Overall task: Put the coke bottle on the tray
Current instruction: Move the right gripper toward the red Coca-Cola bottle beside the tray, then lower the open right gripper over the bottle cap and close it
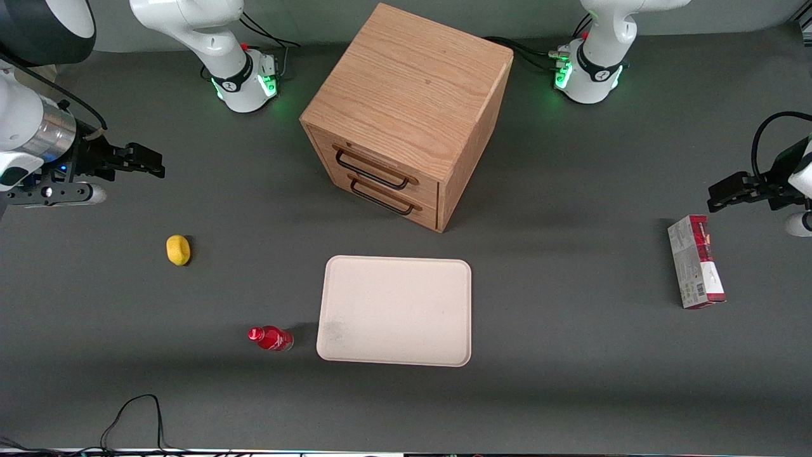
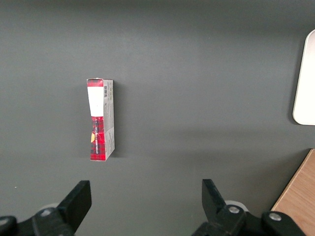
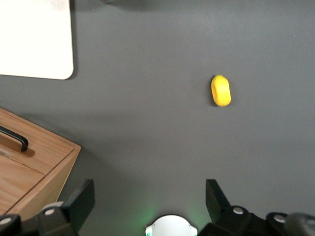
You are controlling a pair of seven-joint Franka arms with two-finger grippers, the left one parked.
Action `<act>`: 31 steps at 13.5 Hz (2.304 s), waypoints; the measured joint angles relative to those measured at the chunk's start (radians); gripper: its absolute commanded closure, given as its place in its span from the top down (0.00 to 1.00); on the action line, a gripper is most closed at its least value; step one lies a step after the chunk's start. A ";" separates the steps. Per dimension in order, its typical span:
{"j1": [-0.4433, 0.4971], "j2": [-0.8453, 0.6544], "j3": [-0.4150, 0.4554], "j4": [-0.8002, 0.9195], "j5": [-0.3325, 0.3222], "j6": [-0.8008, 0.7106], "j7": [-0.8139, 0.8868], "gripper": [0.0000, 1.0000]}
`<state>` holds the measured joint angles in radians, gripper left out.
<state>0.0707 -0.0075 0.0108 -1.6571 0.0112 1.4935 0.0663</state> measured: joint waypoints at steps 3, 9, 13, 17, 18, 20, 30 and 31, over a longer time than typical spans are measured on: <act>0.010 0.144 0.025 0.182 0.005 -0.049 0.034 1.00; 0.070 0.622 0.102 0.728 0.005 -0.125 0.259 1.00; 0.103 0.708 0.102 0.787 -0.026 -0.065 0.280 1.00; 0.113 0.764 0.102 0.788 -0.072 0.039 0.280 1.00; 0.117 0.788 0.102 0.788 -0.078 0.077 0.286 1.00; 0.122 0.841 0.102 0.787 -0.088 0.154 0.313 1.00; 0.131 0.945 0.099 0.790 -0.136 0.268 0.324 0.97; 0.131 0.948 0.098 0.791 -0.138 0.273 0.324 0.97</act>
<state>0.2015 0.9405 0.1092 -0.8661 -0.1272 1.7663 0.3908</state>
